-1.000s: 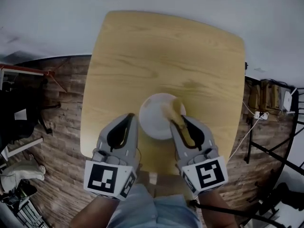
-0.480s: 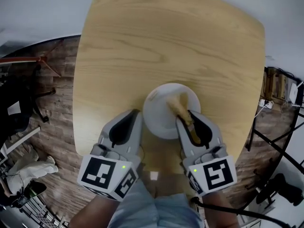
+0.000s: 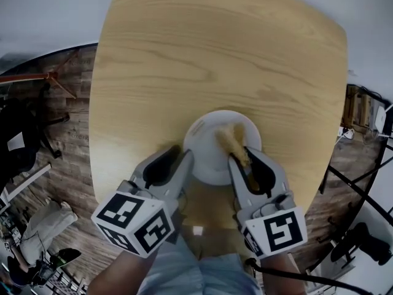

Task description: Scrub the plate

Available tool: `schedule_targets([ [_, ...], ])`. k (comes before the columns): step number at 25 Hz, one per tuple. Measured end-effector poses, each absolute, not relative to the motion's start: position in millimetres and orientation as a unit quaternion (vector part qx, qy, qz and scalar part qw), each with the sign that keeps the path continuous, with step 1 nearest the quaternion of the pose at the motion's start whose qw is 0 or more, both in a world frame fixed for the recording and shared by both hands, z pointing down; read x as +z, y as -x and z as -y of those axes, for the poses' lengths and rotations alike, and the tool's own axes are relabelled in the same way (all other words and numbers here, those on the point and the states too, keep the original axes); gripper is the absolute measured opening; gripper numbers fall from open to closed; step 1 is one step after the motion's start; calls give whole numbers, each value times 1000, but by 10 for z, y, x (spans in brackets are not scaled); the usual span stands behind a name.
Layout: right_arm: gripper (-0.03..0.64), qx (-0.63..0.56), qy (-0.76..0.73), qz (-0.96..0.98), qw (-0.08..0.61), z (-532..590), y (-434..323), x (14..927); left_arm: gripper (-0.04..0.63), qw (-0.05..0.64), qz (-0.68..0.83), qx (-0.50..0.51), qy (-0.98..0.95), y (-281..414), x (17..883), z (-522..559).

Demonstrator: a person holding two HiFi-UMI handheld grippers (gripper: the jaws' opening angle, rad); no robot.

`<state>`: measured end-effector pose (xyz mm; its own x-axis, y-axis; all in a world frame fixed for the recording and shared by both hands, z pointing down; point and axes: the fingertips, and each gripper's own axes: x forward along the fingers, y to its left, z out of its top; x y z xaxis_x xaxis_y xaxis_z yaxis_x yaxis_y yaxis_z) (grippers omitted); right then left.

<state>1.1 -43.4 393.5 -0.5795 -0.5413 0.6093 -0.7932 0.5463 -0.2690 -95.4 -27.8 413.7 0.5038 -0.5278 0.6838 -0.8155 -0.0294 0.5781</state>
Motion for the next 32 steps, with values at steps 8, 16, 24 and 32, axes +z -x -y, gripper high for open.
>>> schedule_targets([
  [8,95,269,-393,849,228,448,-14,3938,115,556,450,117,-689,845,4171,333],
  [16,95,271,-388,850,231,430,-11,3962,63,565,451,113,-682,860,4192,297],
  [24,94,279,-384,847,242,467,-56,3867,60,515,464,145,-706,882,4079,332],
  [32,90,256,-404,815,327,603,-187,3907,61,473,463,166,-731,870,3970,367],
])
